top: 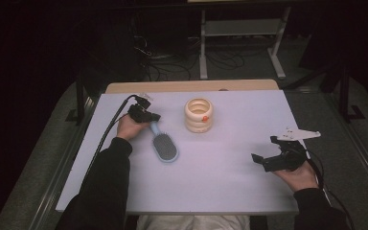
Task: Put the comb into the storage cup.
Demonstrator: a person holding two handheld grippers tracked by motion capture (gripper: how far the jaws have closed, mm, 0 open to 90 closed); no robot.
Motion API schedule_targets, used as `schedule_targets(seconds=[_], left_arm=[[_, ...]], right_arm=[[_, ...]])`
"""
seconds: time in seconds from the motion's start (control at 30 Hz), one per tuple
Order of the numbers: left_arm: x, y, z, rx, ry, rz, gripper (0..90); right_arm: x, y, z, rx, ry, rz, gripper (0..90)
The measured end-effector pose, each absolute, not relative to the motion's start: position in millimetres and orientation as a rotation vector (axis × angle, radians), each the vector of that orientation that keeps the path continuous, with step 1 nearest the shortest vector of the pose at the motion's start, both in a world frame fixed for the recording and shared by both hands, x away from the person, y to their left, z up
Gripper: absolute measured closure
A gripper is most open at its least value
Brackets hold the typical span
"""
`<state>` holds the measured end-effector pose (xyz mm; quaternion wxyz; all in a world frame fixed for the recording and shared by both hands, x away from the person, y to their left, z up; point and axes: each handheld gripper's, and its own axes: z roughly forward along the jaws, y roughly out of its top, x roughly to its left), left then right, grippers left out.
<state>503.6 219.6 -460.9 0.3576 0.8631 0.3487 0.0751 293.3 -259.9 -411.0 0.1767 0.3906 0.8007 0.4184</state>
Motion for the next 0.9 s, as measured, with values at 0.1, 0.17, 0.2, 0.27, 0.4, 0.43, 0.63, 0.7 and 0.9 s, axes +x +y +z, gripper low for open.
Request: schedule_targets(seconds=[0.1,0.17,0.2,0.27,0.4,0.43,0.63,0.7,0.9], left_arm=[[502,222,-462,2.246,0.907,0.193,90.0],[500,224,-462,2.253,0.904,0.204,90.0],[500,226,-462,2.248,0.91,0.199,90.0],[499,229,-463,2.251,0.913,0.2,90.0],[497,235,-462,2.263,0.929,0.197,90.0],[497,236,-462,2.265,0.933,0.196,90.0],[494,239,-460,2.297,0.93,0.198,90.0],[492,239,-460,2.301,0.925,0.204,90.0],[486,244,-460,2.306,0.917,0.22,90.0]], right_arm=[[294,-260,-411,1.106,2.27,1.177,0.0],[294,-260,-411,1.105,2.268,1.178,0.0],[294,-260,-411,1.105,2.268,1.178,0.0],[294,-260,-411,1.105,2.268,1.177,0.0],[294,-259,-412,1.107,2.272,1.171,0.0],[294,-259,-412,1.108,2.271,1.17,0.0],[294,-260,-412,1.108,2.27,1.168,0.0],[294,-259,-412,1.108,2.271,1.167,0.0],[294,-259,-412,1.108,2.272,1.165,0.0]])
